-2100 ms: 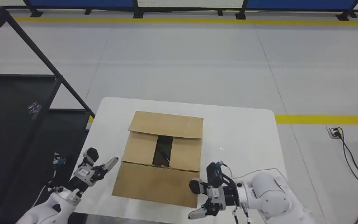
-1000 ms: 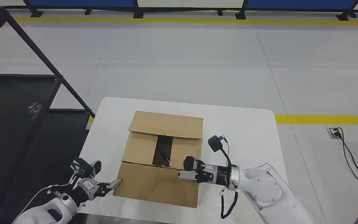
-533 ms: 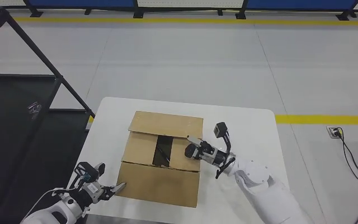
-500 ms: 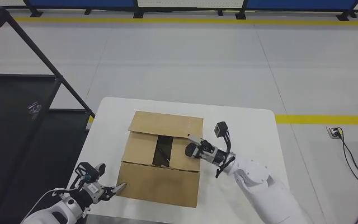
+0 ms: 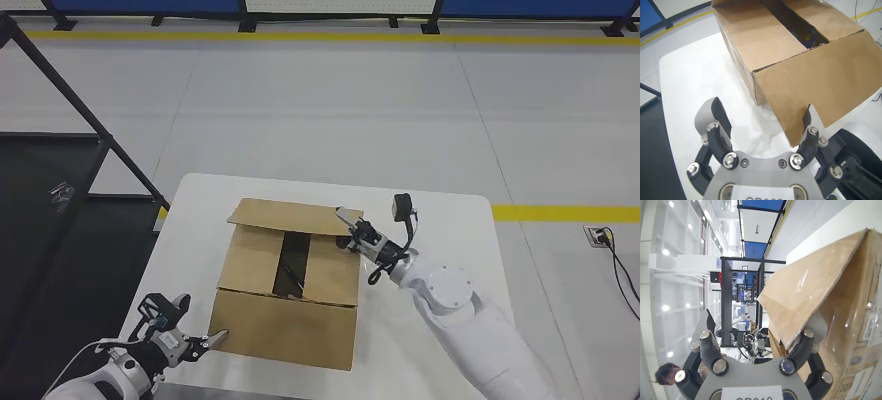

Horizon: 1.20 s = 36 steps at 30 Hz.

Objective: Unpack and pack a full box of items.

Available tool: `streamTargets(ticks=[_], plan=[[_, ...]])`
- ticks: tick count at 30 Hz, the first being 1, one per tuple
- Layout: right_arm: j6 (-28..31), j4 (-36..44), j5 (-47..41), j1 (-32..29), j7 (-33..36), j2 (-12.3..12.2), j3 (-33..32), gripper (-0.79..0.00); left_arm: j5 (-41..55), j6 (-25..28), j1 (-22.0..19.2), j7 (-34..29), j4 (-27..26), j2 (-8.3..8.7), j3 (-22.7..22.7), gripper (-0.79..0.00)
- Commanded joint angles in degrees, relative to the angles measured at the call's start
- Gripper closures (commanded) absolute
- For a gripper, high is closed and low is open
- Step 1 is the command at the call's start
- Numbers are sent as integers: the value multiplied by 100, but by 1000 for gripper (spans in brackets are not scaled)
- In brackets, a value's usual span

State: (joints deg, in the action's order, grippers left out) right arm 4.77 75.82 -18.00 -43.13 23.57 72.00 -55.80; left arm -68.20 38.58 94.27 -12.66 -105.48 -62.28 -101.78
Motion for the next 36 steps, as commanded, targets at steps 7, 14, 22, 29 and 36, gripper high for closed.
streamTargets(ticks=[7,14,22,29,36], plan=[[-558,-32,994,549,-1120,176,289,-785,-136,56,35,-73,-150,25,131,-785],[-772,-146,1294,679,-1325,254,438,-785,-139,125,-10,-115,-234,48,207,-785],[-772,-146,1294,679,-1325,254,438,-785,-95,152,-14,-119,-232,51,212,-785],[-702,-231,989,659,-1682,356,451,-785,-76,173,-12,-104,-247,53,243,-785],[-1066,-877,752,1273,-2890,738,770,-785,-312,51,42,29,-285,71,254,-785]])
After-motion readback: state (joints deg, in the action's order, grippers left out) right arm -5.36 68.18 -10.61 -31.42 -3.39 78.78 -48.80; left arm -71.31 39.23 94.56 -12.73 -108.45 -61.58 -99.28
